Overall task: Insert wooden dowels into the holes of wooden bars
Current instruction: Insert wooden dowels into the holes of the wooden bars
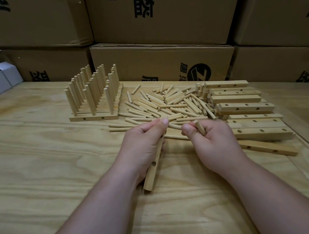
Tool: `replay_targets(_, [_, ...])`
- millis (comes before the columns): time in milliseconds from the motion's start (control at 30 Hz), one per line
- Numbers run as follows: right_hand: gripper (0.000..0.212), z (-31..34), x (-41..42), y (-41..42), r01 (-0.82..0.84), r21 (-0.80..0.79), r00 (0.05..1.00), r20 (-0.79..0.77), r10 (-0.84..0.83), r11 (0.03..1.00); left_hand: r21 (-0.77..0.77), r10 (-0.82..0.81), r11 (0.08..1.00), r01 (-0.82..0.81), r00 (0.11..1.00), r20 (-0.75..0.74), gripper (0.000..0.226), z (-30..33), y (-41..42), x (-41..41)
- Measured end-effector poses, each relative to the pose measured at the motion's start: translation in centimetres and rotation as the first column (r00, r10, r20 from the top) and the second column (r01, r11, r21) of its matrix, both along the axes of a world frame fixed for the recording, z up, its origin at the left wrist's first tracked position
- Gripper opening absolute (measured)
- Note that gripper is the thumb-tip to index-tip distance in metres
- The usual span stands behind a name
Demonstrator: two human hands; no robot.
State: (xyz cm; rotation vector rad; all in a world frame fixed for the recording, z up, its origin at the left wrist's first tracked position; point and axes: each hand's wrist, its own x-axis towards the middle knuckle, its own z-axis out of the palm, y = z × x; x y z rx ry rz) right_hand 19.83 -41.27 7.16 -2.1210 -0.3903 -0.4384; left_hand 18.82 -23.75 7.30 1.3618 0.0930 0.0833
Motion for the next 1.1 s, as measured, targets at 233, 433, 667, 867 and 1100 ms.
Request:
replay_targets(233, [0.008, 0.5, -0.2, 0.8, 0.028, 0.026, 0.995, 0.090, -0.030, 0.999, 0.027, 0.020, 0.999, -0.021, 1.000, 0.010, 0.029, 0.1, -0.2, -0.1])
replay_targets(433, [0.020, 0.9, -0.3, 1.5, -0.019, -0.116, 0.973, 0.225, 0.044, 0.993, -0.084, 0.107, 0.990, -0.112, 0.993, -0.053, 0.038, 0.4, -0.1, 0.0])
replay_targets(667, [0.014, 1.6, -0.3, 0.9, -0.006, -0.181, 0.971, 0.233, 0.049, 0.983, -0.004, 0.085, 0.996, -0.085, 0.995, -0.051, 0.037, 0.4, -0.4, -0.2])
replay_targets(867, [0.013, 1.6, -0.2, 0.3, -0.009, -0.195, 0.995, 0.096, 0.028, 0.981, 0.062, 0.064, 0.996, -0.062, 0.997, -0.033, 0.039, 0.2, -0.6, -0.3])
replay_targets(1100, [0.013, 1.4, -0.4, 0.2, -0.004, -0.141, 1.000, 0.020, 0.007, 0.990, 0.078, 0.048, 0.996, -0.044, 0.998, -0.044, 0.043, 0.2, -0.6, -0.3])
